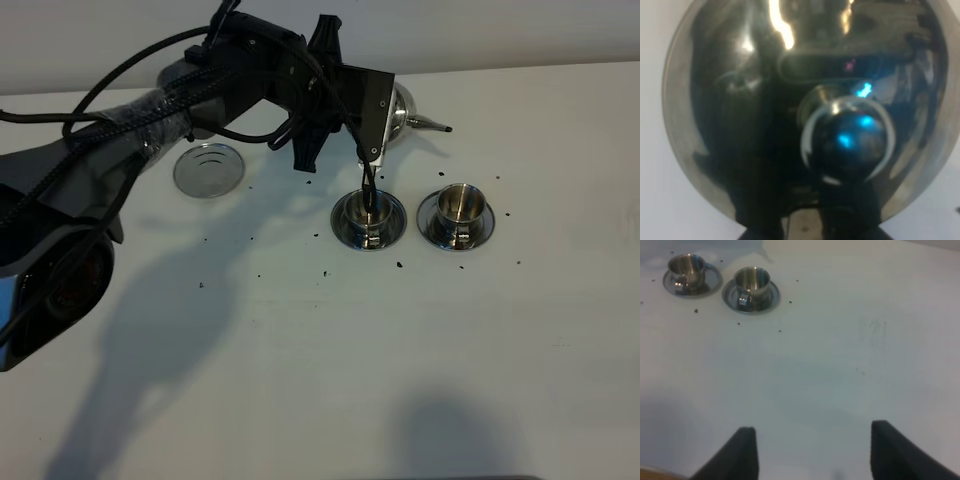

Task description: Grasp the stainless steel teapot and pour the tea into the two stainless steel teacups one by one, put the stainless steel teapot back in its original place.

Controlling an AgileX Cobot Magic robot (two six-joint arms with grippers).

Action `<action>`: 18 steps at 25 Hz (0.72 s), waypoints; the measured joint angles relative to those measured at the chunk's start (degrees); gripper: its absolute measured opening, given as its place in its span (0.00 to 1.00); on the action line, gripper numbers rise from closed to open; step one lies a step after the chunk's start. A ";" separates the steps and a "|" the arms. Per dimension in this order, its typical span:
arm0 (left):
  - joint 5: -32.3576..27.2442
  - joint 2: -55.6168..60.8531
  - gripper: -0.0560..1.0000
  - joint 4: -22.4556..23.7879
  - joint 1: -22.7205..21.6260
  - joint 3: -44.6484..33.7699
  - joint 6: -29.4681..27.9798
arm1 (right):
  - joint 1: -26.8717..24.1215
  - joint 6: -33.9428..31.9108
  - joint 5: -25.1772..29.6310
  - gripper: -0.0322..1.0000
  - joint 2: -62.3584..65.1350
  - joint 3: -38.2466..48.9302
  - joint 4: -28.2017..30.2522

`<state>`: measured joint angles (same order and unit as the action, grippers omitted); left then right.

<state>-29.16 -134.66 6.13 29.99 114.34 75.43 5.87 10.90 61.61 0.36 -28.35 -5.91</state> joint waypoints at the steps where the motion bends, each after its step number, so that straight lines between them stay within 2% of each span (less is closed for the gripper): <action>1: 0.34 -0.13 0.26 0.81 0.06 0.00 0.22 | 0.00 0.00 0.00 0.50 0.00 0.00 0.00; 4: 1.10 -0.30 0.26 2.08 0.40 0.00 1.42 | 0.00 0.00 0.00 0.50 0.00 0.00 0.00; 18: 2.64 -0.95 0.26 2.26 1.26 0.00 7.13 | 0.00 0.00 0.00 0.50 0.00 0.00 0.00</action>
<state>-26.52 -135.61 8.39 31.25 114.34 82.57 5.87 10.90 61.61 0.36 -28.35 -5.91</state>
